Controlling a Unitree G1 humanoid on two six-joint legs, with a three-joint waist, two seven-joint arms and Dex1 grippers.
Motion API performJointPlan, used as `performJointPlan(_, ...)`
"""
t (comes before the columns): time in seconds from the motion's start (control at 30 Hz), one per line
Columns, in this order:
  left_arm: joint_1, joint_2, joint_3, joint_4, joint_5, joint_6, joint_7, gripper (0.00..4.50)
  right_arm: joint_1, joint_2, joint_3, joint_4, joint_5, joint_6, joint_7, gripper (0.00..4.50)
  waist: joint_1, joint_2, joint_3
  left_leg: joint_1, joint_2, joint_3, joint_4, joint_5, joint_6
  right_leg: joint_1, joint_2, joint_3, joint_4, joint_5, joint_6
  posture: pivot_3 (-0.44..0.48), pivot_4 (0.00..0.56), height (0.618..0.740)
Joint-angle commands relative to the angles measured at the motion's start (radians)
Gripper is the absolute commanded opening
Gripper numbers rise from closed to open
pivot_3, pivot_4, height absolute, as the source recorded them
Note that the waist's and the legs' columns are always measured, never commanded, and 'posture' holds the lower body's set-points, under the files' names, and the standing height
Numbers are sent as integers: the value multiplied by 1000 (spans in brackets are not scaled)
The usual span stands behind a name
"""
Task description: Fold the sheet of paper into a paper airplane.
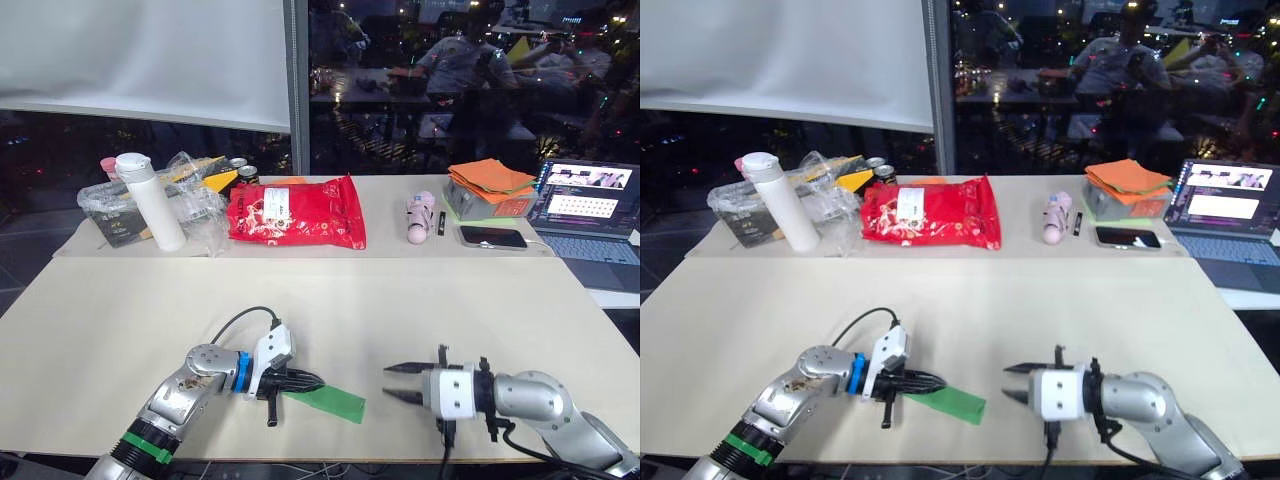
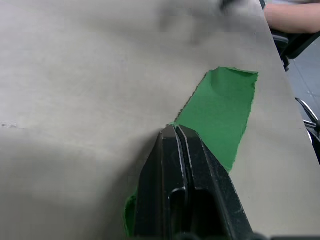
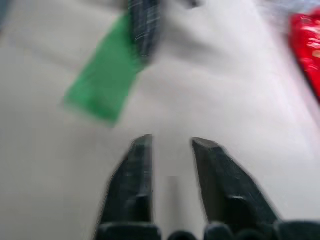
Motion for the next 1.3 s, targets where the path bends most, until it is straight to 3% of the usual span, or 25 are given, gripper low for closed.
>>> performJointPlan(0.03, 34, 7, -25, 24, 34, 33, 11, 0, -56, 68, 7, -52, 89, 168, -1, 44, 2, 1, 0, 0, 0, 0, 0, 0, 0, 0, 0, 0, 0, 0, 0, 0, 150, 725)
performJointPlan(0.23, 45, 18, -5, -6, 25, 56, 21, 0, -134, 181, 124, -4, 100, 348, 46, 15, 3, 3, -1, -1, 0, 0, -1, 0, 0, -1, 0, 0, 0, 0, 0, 0, 150, 725)
performJointPlan(0.4, 60, 21, 9, -30, 23, 69, 40, 0, -151, 218, 146, 12, 117, 438, 72, 15, 3, 3, -2, -2, 0, 0, -1, 0, 0, -2, 0, 0, 0, 0, 0, 0, 150, 725)
performJointPlan(0.9, 88, 22, 15, -91, 11, 114, 64, 0, -192, 321, 184, 80, 107, 518, 88, 15, 1, 3, -1, -2, 0, 0, -1, 0, 0, -6, 0, 0, 0, 0, 0, 0, 150, 725)
performJointPlan(1.3, 74, 37, 19, -74, 10, 114, 46, 0, -131, 224, 173, 86, 82, 483, 137, 15, 4, 3, -2, -3, 0, 0, -1, 0, 0, -9, 0, 0, -1, 0, 1, 0, 150, 725)
